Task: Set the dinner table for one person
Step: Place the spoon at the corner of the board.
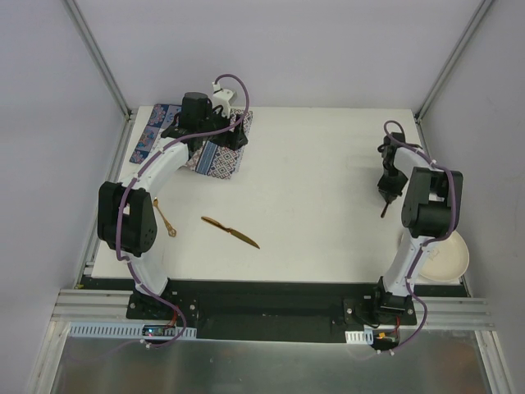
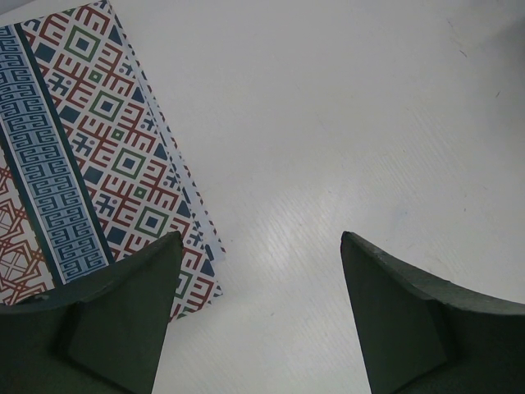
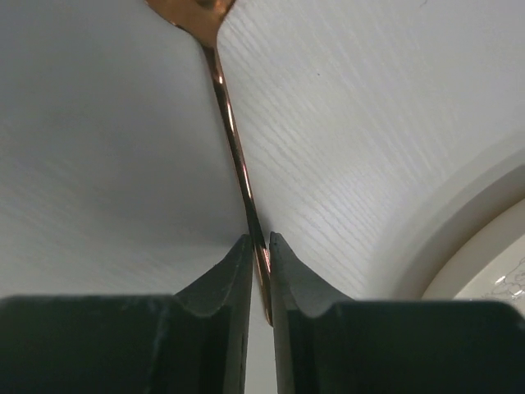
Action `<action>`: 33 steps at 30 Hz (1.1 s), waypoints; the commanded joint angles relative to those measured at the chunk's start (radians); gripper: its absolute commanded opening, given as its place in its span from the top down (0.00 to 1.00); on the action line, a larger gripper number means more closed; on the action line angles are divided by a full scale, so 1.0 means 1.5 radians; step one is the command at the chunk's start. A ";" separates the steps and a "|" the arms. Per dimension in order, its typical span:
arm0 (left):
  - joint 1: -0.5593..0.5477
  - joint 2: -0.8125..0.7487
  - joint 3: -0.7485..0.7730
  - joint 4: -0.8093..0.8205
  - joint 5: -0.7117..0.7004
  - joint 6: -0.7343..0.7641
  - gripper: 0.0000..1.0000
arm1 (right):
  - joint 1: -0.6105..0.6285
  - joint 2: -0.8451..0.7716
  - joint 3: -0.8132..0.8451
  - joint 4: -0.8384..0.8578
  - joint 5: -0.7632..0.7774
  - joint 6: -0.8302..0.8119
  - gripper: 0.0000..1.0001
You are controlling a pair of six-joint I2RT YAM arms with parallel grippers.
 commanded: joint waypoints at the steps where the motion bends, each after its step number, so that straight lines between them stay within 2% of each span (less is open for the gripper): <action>1: -0.007 -0.026 0.019 0.007 0.021 0.000 0.23 | -0.015 -0.015 -0.025 -0.026 0.014 0.011 0.86; 12: -0.007 -0.037 0.003 0.008 0.020 -0.003 0.23 | -0.032 -0.013 -0.017 -0.041 0.049 0.005 0.93; 15: -0.007 -0.042 -0.003 0.007 0.016 -0.001 0.23 | -0.034 -0.007 -0.006 -0.045 0.050 -0.003 0.86; 16: -0.007 -0.043 -0.004 0.007 0.015 0.000 0.23 | -0.034 -0.011 -0.005 -0.044 0.050 -0.004 0.77; 17: -0.007 -0.042 -0.006 0.007 0.014 -0.001 0.23 | -0.034 -0.014 -0.004 -0.041 0.052 -0.009 0.75; 22: -0.007 -0.052 -0.015 0.007 0.012 0.000 0.23 | -0.034 -0.030 0.014 -0.040 0.037 -0.028 0.70; 28: -0.007 -0.067 -0.024 0.007 0.009 -0.004 0.23 | -0.018 -0.067 0.049 -0.044 -0.008 -0.047 0.68; 33: -0.007 -0.075 -0.025 0.001 -0.007 -0.015 0.23 | 0.051 -0.085 0.093 -0.060 -0.036 -0.065 0.64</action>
